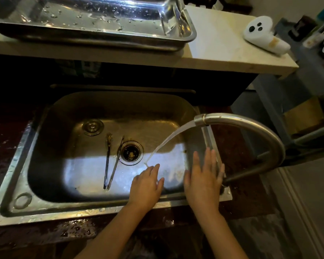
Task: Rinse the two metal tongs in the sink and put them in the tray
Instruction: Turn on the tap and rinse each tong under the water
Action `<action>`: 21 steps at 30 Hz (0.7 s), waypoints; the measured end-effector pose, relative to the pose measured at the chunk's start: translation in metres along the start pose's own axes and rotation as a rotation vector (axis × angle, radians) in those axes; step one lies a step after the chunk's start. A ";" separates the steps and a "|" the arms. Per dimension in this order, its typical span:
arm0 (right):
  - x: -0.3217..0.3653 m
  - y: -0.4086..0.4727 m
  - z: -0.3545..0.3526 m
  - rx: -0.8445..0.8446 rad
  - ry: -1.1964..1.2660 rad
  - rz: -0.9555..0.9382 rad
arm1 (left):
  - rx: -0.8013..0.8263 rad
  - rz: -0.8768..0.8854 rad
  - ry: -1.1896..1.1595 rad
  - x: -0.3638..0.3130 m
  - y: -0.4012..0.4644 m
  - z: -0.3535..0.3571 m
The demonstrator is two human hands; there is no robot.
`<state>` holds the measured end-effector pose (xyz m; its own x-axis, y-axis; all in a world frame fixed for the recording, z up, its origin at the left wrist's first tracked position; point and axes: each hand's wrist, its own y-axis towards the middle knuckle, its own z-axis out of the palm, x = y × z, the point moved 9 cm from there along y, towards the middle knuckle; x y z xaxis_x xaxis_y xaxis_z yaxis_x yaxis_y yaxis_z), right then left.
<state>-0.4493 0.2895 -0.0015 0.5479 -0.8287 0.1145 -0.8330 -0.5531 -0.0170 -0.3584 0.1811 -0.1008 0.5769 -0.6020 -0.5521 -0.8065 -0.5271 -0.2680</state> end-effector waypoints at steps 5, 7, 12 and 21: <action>0.069 0.018 0.037 0.184 0.263 -0.148 | -0.120 -0.124 -0.121 0.048 0.013 -0.042; 0.100 0.031 0.058 0.260 0.334 -0.168 | -0.189 -0.159 -0.068 0.076 0.017 -0.064; 0.164 0.056 0.119 0.452 0.453 -0.169 | -0.208 -0.190 0.032 0.134 0.033 -0.088; 0.207 0.070 0.220 0.602 0.306 -0.202 | 0.157 -0.251 0.223 0.198 0.060 -0.039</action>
<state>-0.3772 0.0607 -0.1974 0.5671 -0.6922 0.4464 -0.4813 -0.7183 -0.5025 -0.2877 0.0070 -0.1953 0.7593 -0.5907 -0.2730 -0.6365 -0.5869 -0.5003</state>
